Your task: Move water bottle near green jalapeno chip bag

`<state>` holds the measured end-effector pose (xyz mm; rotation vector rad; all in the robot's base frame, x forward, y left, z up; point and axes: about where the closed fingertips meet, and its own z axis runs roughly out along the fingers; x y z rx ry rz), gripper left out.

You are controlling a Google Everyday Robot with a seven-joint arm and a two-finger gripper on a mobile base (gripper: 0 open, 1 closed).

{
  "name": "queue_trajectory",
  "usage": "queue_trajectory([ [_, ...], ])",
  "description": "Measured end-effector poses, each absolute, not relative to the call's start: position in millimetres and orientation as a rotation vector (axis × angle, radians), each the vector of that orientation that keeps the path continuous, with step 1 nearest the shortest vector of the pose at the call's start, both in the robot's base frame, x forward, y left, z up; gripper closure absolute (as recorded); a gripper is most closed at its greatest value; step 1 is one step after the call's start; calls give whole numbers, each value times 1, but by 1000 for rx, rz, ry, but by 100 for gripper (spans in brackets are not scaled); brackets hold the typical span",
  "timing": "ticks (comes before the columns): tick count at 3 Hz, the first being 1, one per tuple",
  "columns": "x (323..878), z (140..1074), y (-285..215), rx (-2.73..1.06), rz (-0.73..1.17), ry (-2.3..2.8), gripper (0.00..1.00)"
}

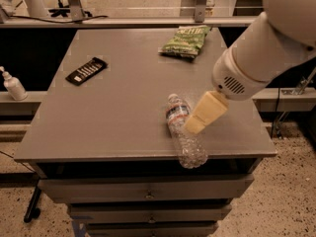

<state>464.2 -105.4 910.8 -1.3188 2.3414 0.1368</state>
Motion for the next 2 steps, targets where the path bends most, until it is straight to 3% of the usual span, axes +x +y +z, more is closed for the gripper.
queue_trajectory([
  [2, 470, 867, -53, -1063, 231, 2529, 0],
])
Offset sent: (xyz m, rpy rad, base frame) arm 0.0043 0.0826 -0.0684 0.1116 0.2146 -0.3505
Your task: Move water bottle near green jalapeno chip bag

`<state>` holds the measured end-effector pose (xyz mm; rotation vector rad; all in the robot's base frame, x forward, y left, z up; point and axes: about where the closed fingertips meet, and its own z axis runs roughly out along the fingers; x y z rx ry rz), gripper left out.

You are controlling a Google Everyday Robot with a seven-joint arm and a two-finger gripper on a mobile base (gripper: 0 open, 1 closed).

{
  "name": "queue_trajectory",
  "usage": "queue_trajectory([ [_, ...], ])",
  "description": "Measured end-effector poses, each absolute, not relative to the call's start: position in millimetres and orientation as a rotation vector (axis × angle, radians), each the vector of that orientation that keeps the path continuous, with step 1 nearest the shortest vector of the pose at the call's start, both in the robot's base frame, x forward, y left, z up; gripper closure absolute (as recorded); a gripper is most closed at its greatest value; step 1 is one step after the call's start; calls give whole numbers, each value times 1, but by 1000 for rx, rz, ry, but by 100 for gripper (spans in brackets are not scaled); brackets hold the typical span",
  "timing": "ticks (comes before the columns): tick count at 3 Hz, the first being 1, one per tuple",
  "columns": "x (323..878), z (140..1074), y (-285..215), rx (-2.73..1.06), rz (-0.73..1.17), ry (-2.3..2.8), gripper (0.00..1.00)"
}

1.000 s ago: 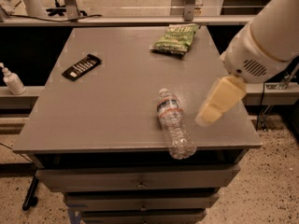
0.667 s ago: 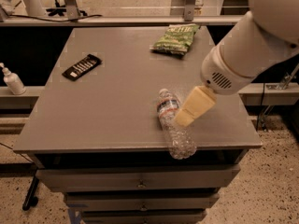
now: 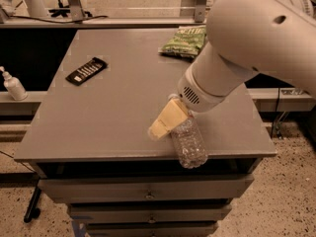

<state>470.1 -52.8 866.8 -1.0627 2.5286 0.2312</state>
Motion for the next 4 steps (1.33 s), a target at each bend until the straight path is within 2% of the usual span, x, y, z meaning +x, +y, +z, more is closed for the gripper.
queue_trajectory([
  [1, 464, 848, -40, -968, 252, 2613, 16],
  [2, 460, 835, -43, -913, 230, 2648, 39],
  [4, 490, 845, -85, -959, 149, 2635, 85],
])
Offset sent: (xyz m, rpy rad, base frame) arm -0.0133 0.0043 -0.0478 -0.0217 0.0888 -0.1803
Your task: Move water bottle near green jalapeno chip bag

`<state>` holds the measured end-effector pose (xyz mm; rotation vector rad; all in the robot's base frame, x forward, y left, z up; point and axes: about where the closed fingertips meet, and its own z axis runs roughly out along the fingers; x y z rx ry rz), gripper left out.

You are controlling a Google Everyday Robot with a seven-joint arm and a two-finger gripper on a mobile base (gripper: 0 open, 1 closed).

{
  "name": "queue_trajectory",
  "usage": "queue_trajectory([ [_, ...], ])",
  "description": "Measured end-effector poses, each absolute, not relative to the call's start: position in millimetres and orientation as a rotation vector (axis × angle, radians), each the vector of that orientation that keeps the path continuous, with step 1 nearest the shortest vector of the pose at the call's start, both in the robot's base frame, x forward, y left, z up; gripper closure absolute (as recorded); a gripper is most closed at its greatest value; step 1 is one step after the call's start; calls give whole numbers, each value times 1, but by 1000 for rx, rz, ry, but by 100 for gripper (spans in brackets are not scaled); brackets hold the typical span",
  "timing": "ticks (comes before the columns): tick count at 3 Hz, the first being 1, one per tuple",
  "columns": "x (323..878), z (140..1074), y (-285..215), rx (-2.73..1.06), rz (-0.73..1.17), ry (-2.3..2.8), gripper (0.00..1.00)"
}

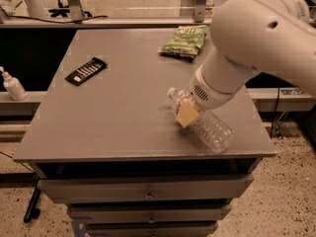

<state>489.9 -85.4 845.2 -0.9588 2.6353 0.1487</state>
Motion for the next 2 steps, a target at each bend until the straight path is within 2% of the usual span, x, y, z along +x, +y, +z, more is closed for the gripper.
queue_trajectory([
  [1, 523, 872, -119, -1047, 174, 2554, 100],
  [2, 549, 895, -148, -1121, 241, 2462, 100],
])
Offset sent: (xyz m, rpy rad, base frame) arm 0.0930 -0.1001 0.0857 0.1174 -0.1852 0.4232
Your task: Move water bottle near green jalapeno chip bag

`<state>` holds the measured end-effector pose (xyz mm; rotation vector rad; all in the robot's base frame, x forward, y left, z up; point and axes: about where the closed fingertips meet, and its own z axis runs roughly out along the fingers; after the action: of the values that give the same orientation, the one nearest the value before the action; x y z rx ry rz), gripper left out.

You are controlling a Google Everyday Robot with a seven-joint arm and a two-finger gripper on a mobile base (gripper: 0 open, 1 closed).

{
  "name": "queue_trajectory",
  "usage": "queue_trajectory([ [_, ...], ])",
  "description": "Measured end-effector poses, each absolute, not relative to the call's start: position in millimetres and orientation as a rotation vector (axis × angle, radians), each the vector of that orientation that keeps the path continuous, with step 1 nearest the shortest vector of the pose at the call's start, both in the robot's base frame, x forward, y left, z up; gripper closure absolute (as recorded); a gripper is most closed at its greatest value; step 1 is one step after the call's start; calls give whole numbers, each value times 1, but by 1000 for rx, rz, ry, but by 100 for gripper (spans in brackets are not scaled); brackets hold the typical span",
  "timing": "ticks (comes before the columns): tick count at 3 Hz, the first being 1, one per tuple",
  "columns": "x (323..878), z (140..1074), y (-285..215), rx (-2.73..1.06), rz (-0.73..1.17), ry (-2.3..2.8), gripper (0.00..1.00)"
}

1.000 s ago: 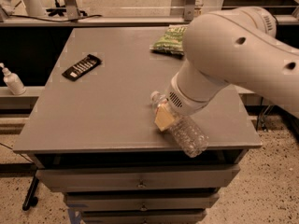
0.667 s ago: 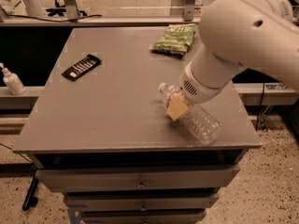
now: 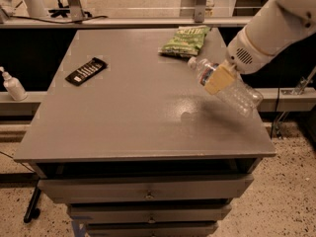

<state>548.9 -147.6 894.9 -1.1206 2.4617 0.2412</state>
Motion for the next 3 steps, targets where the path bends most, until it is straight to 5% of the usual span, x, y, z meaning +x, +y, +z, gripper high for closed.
queue_trajectory([
  [3, 571, 919, -154, -1187, 159, 2296, 100],
])
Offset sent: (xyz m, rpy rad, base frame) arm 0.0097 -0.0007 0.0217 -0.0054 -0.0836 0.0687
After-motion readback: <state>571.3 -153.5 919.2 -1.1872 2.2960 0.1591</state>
